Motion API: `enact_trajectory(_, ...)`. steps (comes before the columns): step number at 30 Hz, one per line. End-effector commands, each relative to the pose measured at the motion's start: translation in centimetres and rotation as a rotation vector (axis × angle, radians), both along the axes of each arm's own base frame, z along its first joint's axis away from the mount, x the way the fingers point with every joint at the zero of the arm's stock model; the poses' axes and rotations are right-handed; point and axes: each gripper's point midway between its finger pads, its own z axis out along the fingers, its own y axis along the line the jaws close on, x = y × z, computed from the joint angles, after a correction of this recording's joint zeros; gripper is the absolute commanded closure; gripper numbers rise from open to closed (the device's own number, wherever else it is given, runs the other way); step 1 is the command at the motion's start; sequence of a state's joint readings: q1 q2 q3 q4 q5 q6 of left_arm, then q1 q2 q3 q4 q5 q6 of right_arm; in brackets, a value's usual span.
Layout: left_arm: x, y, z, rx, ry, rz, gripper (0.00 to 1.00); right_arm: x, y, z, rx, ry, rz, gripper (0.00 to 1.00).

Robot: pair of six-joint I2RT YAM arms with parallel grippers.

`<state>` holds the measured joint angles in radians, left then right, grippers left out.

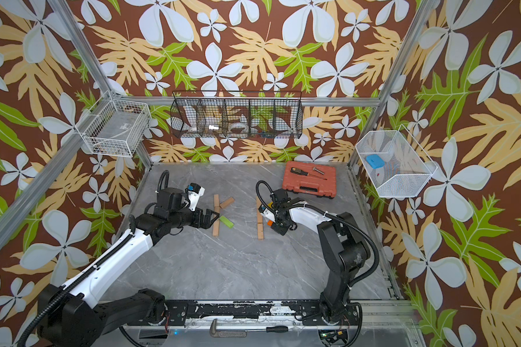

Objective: Assemble the letter k with building blocks
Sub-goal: Assemble the building block at the center of the board.

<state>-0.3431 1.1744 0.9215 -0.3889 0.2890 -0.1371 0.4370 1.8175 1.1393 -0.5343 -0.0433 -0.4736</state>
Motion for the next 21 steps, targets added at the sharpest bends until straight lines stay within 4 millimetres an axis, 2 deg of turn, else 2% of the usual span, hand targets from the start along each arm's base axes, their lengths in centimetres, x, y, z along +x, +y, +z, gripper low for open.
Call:
enact_trajectory(1, 0.1, 0.2, -0.2, 0.011, -0.001, 0.008, 0.03, 0.4, 0.7, -0.3, 0.032, 0.006, -0.024, 0.85)
enact_trajectory(21, 0.3, 0.5, -0.5, 0.028, 0.008, 0.022, 0.04, 0.8, 1.5, -1.3, 0.067, 0.022, -0.035, 0.8)
